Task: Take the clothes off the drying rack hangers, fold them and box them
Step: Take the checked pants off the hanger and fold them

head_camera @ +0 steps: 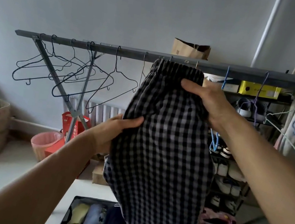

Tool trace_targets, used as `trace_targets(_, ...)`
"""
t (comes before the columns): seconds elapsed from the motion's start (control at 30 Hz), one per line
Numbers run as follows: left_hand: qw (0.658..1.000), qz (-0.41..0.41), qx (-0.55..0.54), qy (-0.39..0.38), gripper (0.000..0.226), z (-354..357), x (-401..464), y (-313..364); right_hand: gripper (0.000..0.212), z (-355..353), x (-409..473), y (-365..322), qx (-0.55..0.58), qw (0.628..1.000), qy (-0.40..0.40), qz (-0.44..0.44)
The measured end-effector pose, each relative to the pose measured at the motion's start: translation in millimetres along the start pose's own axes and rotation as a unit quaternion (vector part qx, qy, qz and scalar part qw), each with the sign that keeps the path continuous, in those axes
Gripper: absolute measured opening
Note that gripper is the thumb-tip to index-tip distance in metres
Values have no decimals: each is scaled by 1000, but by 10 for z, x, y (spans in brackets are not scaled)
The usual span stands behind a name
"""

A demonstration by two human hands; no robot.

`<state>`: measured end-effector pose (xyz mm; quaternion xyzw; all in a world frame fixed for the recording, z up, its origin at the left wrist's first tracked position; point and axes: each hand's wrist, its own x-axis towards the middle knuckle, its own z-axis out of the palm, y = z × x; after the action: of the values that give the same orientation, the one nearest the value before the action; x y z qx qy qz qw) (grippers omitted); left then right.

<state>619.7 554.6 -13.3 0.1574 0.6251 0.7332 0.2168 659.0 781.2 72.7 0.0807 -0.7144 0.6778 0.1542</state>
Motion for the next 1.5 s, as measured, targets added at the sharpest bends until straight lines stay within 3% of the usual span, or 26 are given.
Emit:
trace_targets(0.07,1000,0,-31,4,58,-9,0,29,49,-77,-144,122,83,990,-75,85)
trace_targets(0.17,998,-13,-69,10,71,-64,49,51,87,-127,-399,503,164,958,-160,172)
trace_targets(0.23,995,-23,-91,25,65,-110,88,57,105,-110,-536,770,181,935,-226,207)
trace_targets(0.3,994,-36,-92,56,64,-151,117,47,108,-92,-624,956,227,901,-291,228)
trace_targets(0.37,991,-42,-90,88,61,-221,143,30,100,-56,-659,1089,205,903,-306,221)
trace_targets(0.47,987,-34,-106,119,50,-291,130,54,84,149,-696,1140,43,946,-244,209)
trace_targets(0.53,987,-9,-102,127,34,-317,70,102,49,244,-644,1089,64,959,-170,216)
trace_targets(0.57,987,11,-104,123,35,-349,44,119,31,265,-613,1037,107,957,-139,230)
trace_targets(0.6,986,22,-112,119,48,-396,23,130,25,275,-584,957,146,952,-109,246)
trace_targets(0.73,987,20,-144,74,96,-667,-82,25,35,280,-412,759,199,944,-49,256)
trace_targets(0.87,975,3,-223,-4,115,-766,-102,-305,38,329,-289,602,192,949,-38,249)
trace_targets(0.93,975,-1,-210,-68,110,-747,-140,-419,41,313,-253,560,181,952,-48,242)
trace_targets(1.0,988,40,-125,-81,81,-673,-194,-416,41,273,-240,537,159,958,-71,227)
trace_targets(1.07,993,64,-95,2,45,-578,-201,-322,30,233,-256,523,88,970,-96,203)
trace_targets(1.13,985,81,-114,103,26,-550,-185,-243,25,187,-226,577,18,979,-51,197)
trace_targets(1.27,966,95,-31,239,18,-522,-148,-182,74,170,-165,766,-74,976,46,202)
trace_targets(1.33,948,105,17,301,18,-521,-131,-164,72,201,-156,876,-96,976,86,176)
trace_targets(1.43,943,124,8,309,28,-564,-111,-135,62,251,-183,944,-63,981,101,154)
trace_targets(1.5,960,116,-1,256,22,-584,-158,-100,64,246,-195,910,1,984,37,176)
